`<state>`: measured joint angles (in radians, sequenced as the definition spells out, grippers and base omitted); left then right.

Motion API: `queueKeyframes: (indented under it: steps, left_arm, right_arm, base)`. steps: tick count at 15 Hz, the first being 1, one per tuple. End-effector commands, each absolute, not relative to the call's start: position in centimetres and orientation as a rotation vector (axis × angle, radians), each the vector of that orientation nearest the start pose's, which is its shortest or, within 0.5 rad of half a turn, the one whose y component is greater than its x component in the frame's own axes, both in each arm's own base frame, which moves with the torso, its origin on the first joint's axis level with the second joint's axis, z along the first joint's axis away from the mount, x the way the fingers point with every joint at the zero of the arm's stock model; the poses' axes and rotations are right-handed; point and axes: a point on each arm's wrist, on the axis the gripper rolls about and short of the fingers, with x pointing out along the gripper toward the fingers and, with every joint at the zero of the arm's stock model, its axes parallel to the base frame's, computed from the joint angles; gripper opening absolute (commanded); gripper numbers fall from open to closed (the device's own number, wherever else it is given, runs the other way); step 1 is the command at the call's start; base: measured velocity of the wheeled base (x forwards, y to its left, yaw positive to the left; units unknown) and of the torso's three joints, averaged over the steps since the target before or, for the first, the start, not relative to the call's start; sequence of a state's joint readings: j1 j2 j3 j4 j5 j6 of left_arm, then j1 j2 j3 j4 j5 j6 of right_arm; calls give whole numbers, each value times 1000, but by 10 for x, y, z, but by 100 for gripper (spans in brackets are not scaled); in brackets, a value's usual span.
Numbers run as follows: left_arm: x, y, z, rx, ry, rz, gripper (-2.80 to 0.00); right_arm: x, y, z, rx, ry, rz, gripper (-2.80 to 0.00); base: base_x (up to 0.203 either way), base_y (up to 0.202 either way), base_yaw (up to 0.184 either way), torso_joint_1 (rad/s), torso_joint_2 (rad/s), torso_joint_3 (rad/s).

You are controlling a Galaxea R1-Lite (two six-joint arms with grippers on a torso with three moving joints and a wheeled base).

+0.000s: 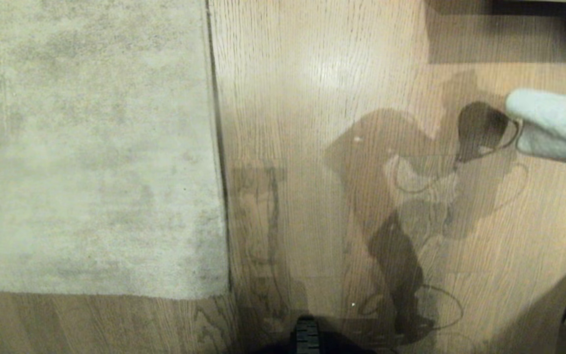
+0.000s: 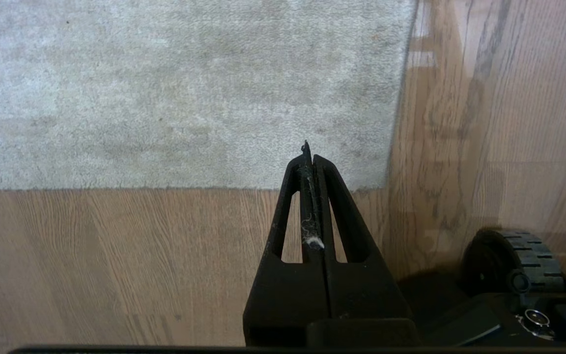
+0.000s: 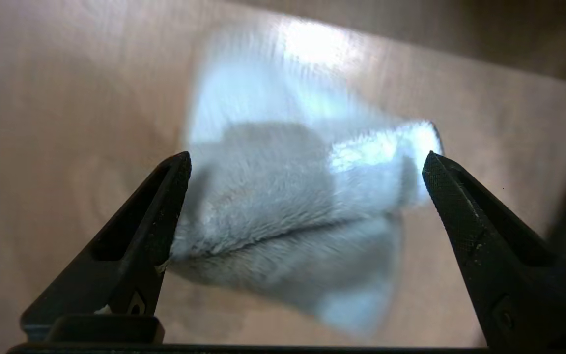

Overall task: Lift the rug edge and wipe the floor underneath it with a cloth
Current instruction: Put down the rag

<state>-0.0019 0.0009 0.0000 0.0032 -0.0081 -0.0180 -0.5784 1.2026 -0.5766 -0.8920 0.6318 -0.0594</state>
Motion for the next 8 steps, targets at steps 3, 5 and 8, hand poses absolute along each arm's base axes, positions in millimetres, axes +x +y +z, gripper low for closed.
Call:
queueKeyframes:
  steps: [3, 5, 8]
  left_arm:
    - [-23, 0, 75, -18, 5, -9, -280]
    - [-23, 0, 75, -18, 5, -9, -280]
    - [-23, 0, 75, -18, 5, -10, -280]
  right_arm:
    - [139, -119, 257, -175, -163, -215, 0]
    - [119, -133, 256, -198, -141, -313, 0]
    - [120, -107, 257, -215, -143, -66, 0]
  base:
    - [0, 0, 0, 0, 0, 0]
    - [0, 0, 0, 0, 0, 0]
    - [0, 0, 0, 0, 0, 0]
